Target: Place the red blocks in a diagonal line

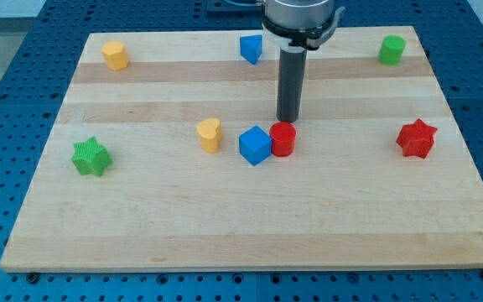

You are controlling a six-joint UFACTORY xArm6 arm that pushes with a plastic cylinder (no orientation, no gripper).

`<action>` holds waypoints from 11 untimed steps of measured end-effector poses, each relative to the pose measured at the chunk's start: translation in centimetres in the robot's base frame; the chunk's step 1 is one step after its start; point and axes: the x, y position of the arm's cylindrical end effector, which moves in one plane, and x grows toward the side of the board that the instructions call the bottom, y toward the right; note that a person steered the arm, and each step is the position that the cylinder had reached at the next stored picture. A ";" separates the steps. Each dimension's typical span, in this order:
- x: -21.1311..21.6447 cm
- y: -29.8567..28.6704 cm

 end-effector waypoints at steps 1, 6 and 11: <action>0.8 -0.1; 14.5 -0.3; 15.1 -2.4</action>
